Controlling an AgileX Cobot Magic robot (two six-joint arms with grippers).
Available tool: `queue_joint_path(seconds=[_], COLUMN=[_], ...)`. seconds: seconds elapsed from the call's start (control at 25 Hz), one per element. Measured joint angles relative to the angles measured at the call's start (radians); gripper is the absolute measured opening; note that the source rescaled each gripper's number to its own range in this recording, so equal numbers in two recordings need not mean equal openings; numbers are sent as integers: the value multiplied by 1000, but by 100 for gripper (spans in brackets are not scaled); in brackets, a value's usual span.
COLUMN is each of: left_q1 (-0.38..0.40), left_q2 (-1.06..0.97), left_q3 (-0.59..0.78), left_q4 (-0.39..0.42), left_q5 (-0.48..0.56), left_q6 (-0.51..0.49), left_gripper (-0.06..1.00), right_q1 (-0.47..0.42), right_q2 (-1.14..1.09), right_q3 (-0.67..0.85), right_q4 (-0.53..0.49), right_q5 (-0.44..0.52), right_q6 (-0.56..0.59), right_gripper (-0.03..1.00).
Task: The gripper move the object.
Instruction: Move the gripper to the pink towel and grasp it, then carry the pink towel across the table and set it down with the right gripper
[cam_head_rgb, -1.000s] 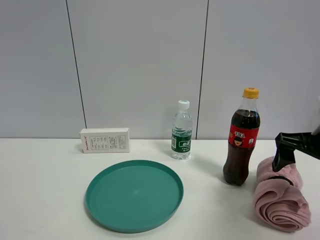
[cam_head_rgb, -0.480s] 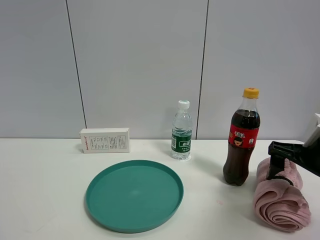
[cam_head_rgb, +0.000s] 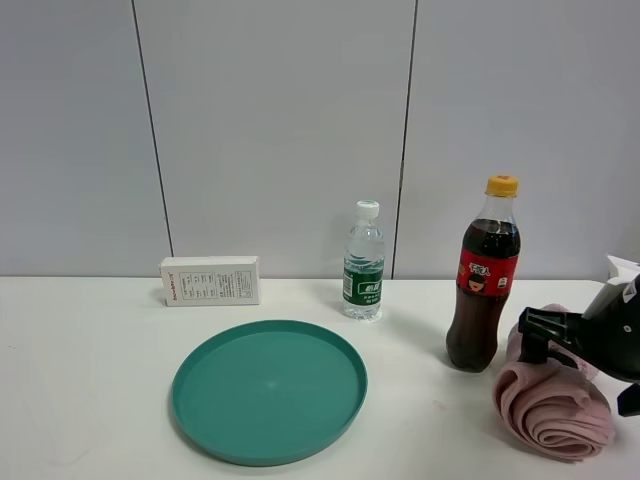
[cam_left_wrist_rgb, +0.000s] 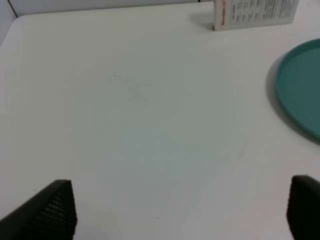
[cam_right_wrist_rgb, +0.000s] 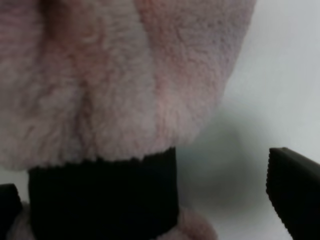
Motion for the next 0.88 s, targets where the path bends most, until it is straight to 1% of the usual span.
queue_joint_path(seconds=[0.12, 0.2, 0.24, 0.32, 0.36, 0.4, 0.44, 0.48, 0.52, 0.76, 0.88], left_q1=[0, 0, 0, 0, 0, 0, 0, 0, 0, 0, 0], left_q2=[0, 0, 0, 0, 0, 0, 0, 0, 0, 0, 0], left_q3=[0, 0, 0, 0, 0, 0, 0, 0, 0, 0, 0], left_q4=[0, 0, 0, 0, 0, 0, 0, 0, 0, 0, 0], left_q5=[0, 0, 0, 0, 0, 0, 0, 0, 0, 0, 0], left_q6=[0, 0, 0, 0, 0, 0, 0, 0, 0, 0, 0], left_gripper=[100, 100, 100, 100, 100, 100, 100, 100, 100, 100, 100], right_q1=[8, 8, 8, 8, 8, 8, 8, 8, 8, 8, 8], right_q2=[13, 20, 21, 21, 22, 22, 23, 23, 23, 23, 9], right_q3=[0, 0, 0, 0, 0, 0, -1, -1, -1, -4, -8], right_q4=[0, 1, 2, 2, 3, 3, 4, 4, 5, 6, 6], right_q5=[-12, -21, -23, -28, -30, -30, -33, -33, -33, -16, 27], right_q6=[0, 0, 0, 0, 0, 0, 0, 0, 0, 0, 0], right_gripper=[99, 93, 84, 61, 42, 42, 21, 5, 0, 0, 0])
